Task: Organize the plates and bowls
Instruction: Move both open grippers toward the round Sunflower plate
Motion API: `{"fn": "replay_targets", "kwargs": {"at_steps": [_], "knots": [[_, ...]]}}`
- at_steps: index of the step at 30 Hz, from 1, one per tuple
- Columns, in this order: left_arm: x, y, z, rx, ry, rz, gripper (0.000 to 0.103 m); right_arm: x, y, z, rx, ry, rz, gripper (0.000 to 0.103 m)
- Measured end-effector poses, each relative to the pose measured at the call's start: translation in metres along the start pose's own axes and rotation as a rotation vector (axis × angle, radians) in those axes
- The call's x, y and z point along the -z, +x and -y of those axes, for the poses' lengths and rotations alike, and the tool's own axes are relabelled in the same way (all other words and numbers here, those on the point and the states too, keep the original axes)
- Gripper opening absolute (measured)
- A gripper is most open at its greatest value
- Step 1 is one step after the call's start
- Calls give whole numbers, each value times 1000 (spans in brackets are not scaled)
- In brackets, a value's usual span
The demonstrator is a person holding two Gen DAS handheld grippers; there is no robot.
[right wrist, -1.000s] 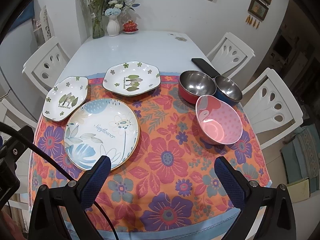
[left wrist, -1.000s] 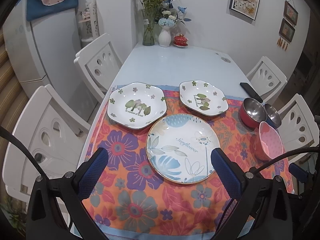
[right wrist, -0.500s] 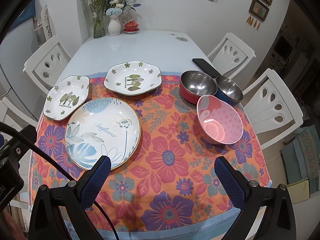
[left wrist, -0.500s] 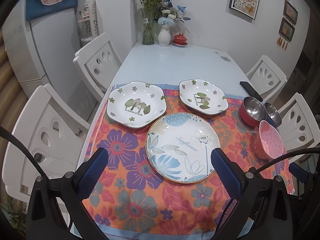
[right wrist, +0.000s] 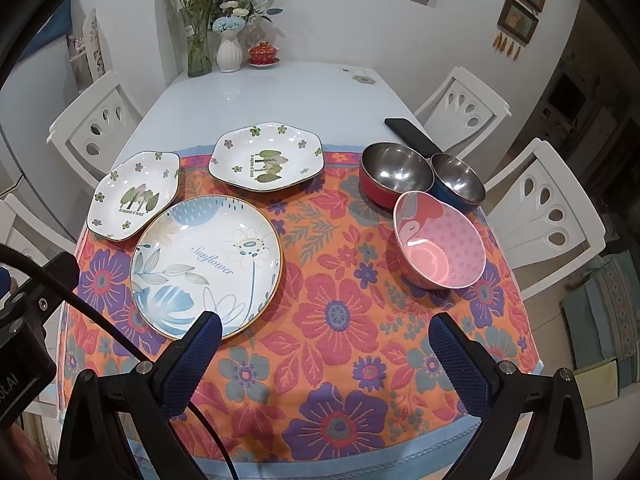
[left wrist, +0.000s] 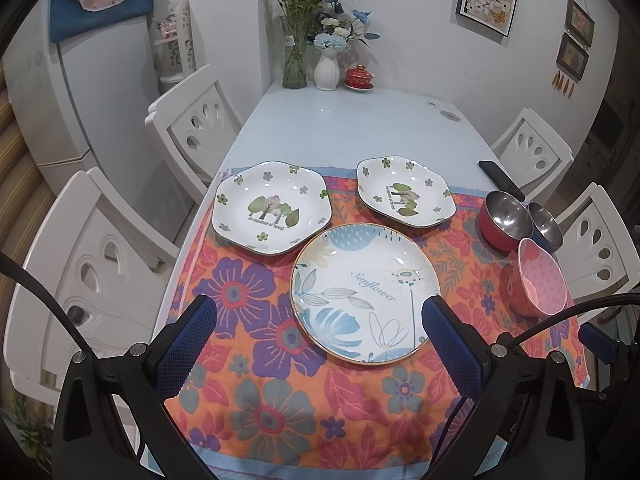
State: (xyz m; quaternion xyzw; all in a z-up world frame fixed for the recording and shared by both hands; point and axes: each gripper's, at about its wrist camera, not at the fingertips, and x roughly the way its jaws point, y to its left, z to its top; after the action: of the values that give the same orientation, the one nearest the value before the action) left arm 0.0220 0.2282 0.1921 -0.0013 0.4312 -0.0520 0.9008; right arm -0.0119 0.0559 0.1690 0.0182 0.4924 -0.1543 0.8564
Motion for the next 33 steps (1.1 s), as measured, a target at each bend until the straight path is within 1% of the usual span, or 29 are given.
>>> {"fn": "replay_targets", "kwargs": {"at_steps": [16,22,30,33], "knots": [[2,3,-1,-1,1,-6,102,0,-2,-2,3,-6,2,103],[4,7,-5,-19,10,-23,102,-2,0,-4,-5,-21,-3,103],[5,21,-19,-56,-11,-64,102,-4,23,-15,-38,-22,-61,103],[2,27,-25,-63,-23,-70,102,-7,27,-19,-39,-27,-63,103]]}}
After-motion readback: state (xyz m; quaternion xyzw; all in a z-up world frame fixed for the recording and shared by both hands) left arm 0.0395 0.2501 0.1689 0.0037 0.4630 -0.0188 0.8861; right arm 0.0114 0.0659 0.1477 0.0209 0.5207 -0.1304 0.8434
